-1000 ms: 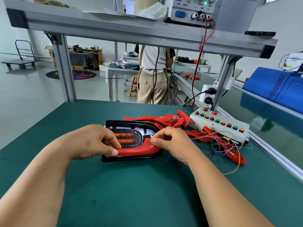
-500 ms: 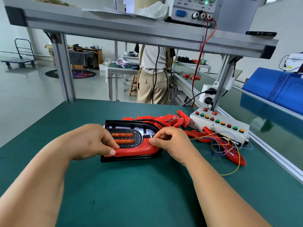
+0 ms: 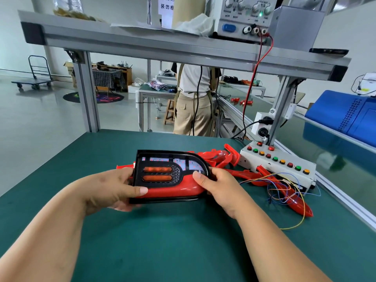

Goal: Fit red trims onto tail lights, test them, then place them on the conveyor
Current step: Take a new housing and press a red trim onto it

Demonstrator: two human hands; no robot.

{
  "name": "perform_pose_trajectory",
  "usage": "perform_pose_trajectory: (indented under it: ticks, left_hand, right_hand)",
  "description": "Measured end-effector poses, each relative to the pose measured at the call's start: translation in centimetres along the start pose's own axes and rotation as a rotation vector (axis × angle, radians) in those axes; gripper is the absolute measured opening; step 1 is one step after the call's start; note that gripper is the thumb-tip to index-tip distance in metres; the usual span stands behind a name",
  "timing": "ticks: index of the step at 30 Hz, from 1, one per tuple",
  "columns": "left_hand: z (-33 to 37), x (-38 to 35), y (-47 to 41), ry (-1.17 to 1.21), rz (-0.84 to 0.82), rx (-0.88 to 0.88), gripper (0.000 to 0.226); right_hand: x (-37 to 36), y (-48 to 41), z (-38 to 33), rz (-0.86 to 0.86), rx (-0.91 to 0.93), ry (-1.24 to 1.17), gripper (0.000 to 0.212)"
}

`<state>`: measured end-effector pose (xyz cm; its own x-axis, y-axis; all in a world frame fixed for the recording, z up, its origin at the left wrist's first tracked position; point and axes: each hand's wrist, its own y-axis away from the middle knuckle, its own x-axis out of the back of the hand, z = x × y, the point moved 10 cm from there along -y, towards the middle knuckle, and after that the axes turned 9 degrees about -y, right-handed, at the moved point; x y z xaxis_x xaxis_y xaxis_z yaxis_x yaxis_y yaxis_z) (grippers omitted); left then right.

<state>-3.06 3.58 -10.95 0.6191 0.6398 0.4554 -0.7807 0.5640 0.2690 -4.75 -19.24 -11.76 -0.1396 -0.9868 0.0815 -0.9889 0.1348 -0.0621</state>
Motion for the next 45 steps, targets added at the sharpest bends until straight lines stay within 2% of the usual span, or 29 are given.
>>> perform_pose_trajectory:
  ticks: [2,6,13,21,24,27,30,33,37,45]
  left_hand:
    - [0.4,0.9,-0.3,0.160,0.052,-0.056,0.050]
    - [0.5,1.8,-0.9,0.371,0.166,-0.088,0.044]
    - [0.0,1.9,-1.8,0.350,0.203,-0.111,0.035]
    - [1.2,1.6,-2.1,0.306,0.221,-0.207,0.039]
    - [1.3,1.4,-2.4,0.298,0.226,-0.234,0.034]
    - [1.6,0.9,-2.8,0.292,0.210,-0.261,0.027]
    - [1.7,0.7,-3.0,0.295,0.201,-0.293,0.030]
    - [1.8,0.2,-3.2,0.301,0.196,-0.311,0.029]
    - [2.2,0.5,-3.4,0.261,0.298,-0.345,0.036]
    - [2.6,1.0,-4.1,0.402,0.284,-0.401,0.042]
  right_hand:
    - [-0.1,-0.1,-0.3,0.007,0.007,-0.186,0.071]
    - [-1.0,0.1,0.4,-0.025,-0.069,-0.287,0.068]
    - [-1.5,0.5,-0.4,-0.194,-0.047,-0.380,0.051]
    - [-0.9,0.1,0.6,-0.167,-0.078,-0.392,0.050]
    - [-1.0,0.0,1.1,-0.175,-0.113,-0.417,0.053]
    - [-1.0,-0.2,1.4,-0.152,-0.137,-0.471,0.048]
    - [-0.8,-0.3,1.6,-0.126,-0.141,-0.499,0.047]
    - [-0.4,-0.3,1.6,-0.096,-0.133,-0.509,0.050]
    - [0.0,-0.4,1.3,-0.079,-0.107,-0.503,0.054]
    - [0.5,-0.6,-0.2,-0.041,-0.020,-0.465,0.056]
